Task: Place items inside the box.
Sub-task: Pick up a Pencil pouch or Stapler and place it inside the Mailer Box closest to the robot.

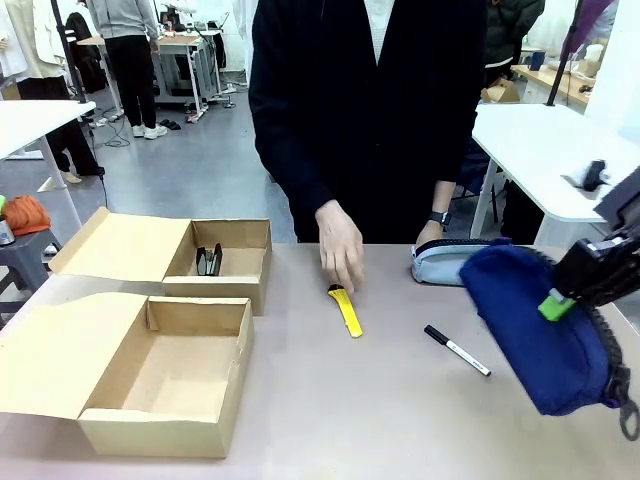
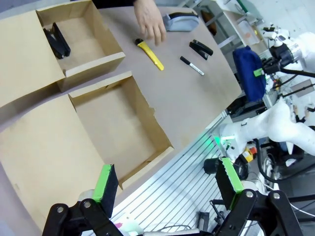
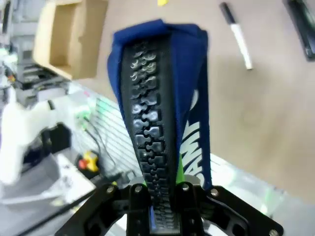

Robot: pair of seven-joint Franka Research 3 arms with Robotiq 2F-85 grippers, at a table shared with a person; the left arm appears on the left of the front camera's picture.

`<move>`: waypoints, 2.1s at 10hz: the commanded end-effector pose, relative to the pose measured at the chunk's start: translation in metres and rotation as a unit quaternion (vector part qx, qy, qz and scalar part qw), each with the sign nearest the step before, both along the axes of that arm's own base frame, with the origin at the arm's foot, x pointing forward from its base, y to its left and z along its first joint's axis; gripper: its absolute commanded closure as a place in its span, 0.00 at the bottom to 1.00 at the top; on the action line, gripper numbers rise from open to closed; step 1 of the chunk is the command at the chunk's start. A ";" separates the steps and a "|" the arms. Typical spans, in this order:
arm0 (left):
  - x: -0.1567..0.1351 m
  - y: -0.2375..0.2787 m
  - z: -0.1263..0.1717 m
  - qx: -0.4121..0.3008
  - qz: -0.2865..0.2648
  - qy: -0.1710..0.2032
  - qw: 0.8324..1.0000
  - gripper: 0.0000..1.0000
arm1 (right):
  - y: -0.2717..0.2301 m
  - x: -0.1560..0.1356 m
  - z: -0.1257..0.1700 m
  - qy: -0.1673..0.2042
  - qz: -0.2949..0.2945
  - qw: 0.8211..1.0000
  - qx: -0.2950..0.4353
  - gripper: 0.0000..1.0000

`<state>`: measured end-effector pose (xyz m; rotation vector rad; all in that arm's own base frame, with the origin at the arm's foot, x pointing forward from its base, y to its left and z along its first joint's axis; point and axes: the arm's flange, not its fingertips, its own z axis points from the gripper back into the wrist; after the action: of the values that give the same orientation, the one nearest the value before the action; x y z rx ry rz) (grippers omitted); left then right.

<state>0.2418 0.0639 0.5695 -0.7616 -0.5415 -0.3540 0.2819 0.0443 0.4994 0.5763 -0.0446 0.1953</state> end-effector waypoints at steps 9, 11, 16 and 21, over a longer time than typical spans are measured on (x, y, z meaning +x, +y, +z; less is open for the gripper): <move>0.001 -0.002 0.001 -0.005 -0.005 -0.012 1.000 0.00 | -0.104 -0.024 -0.024 0.036 -0.134 0.985 0.106 0.91; 0.001 -0.002 0.001 -0.005 -0.005 -0.012 1.000 0.00 | -0.037 0.003 -0.008 0.035 -0.105 0.986 0.122 0.91; 0.001 -0.002 0.001 -0.005 -0.005 -0.012 1.000 0.00 | 0.197 0.046 -0.005 0.010 -0.114 0.987 0.114 0.91; 0.001 -0.002 0.001 -0.005 -0.005 -0.012 1.000 0.00 | 0.208 0.025 -0.008 0.010 -0.087 0.990 0.114 0.91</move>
<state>0.2423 0.0640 0.5712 -0.7578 -0.5435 -0.3555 0.3135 0.2681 0.4862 0.7993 -0.1042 0.0297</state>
